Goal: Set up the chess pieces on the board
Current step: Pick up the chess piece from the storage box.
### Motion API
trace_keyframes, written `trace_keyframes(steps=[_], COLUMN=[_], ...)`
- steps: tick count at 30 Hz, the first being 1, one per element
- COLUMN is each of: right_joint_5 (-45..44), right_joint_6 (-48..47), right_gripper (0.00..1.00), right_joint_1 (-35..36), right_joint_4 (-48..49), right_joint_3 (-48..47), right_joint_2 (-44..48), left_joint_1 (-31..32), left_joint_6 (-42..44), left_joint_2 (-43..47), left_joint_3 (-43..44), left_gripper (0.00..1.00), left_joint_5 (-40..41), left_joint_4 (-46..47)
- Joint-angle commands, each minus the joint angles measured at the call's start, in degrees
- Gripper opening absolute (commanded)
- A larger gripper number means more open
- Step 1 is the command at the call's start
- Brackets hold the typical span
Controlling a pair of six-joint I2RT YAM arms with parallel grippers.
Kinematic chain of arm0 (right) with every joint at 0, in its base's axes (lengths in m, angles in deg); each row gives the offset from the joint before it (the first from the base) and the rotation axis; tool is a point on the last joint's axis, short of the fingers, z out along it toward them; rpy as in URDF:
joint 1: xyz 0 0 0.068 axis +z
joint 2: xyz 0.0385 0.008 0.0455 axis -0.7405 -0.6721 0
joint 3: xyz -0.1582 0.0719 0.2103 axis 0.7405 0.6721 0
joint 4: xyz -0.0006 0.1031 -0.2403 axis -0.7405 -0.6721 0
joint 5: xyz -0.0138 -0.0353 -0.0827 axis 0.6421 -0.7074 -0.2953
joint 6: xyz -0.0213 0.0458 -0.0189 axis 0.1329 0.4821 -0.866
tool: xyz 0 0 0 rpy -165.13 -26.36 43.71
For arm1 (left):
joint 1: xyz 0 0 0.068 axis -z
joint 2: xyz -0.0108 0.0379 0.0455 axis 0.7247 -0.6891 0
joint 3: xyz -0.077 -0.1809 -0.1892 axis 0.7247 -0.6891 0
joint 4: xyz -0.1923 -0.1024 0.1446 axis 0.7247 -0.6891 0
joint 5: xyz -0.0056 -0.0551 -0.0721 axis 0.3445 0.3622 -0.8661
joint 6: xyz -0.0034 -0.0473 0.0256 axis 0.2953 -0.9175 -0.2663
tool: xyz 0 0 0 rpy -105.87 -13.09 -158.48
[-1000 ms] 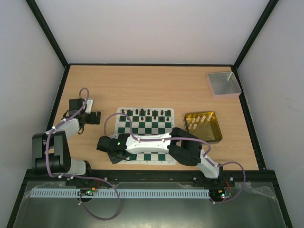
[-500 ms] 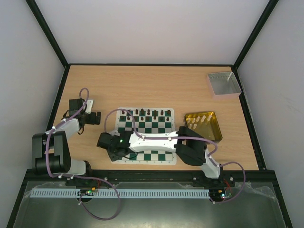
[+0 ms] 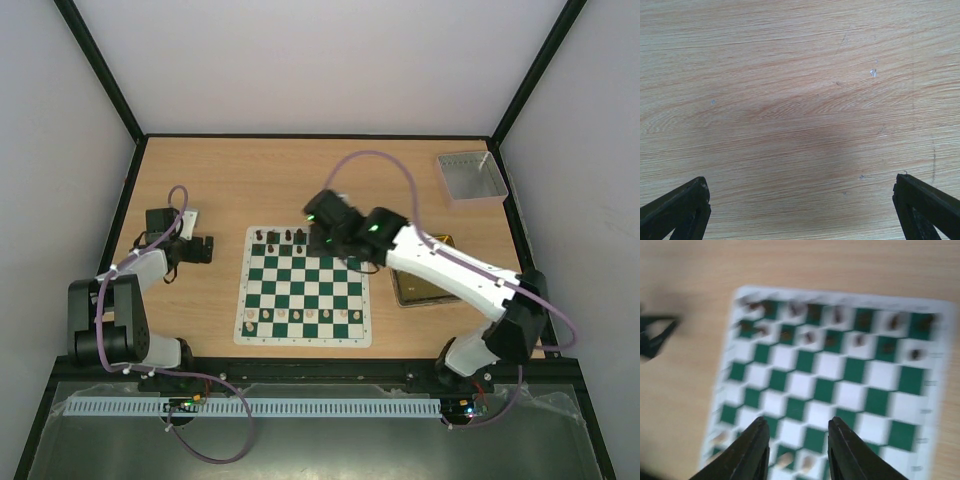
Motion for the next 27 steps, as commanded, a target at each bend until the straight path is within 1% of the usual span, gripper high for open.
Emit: trace_keyframes(steps=[1, 7, 12, 13, 15, 18, 27], right_joint_5=[-4.7, -3.5, 3.2, 3.9, 3.9, 3.6, 6.9], right_joint_6=[-3.0, -3.7, -3.7, -3.8, -3.5, -2.0, 1.3], right_gripper=[0.33, 0.32, 0.32, 0.32, 0.32, 0.32, 0.28], right_joint_1=[-10.7, -26.9, -41.9, -43.6, -45.4, -46.6, -47.0], right_joint_4=[-1.6, 3.3, 9.6, 10.4, 11.3, 13.0, 17.9], right_joint_3=[10.5, 20.2, 27.9, 29.0, 30.2, 32.9, 40.6], right_joint_2=[5.1, 8.7, 11.9, 12.1, 12.2, 13.1, 13.7], left_joint_1=[-0.2, -0.3, -0.2, -0.3, -0.3, -0.3, -0.3], left_joint_6=[0.5, 0.5, 0.4, 0.5, 0.4, 0.9, 0.9], left_joint_2=[-0.9, -1.2, -1.2, -1.1, -0.9, 0.4, 0.8], left_joint_3=[1.4, 1.6, 1.6, 1.6, 1.5, 0.9, 0.7], left_gripper=[0.99, 0.99, 0.99, 0.99, 1.0, 0.99, 1.0], left_joint_5=[-0.6, -0.5, -0.5, -0.5, -0.7, -3.2, -3.9], left_joint_4=[-0.8, -0.9, -0.8, -0.9, -0.8, -1.0, -0.9])
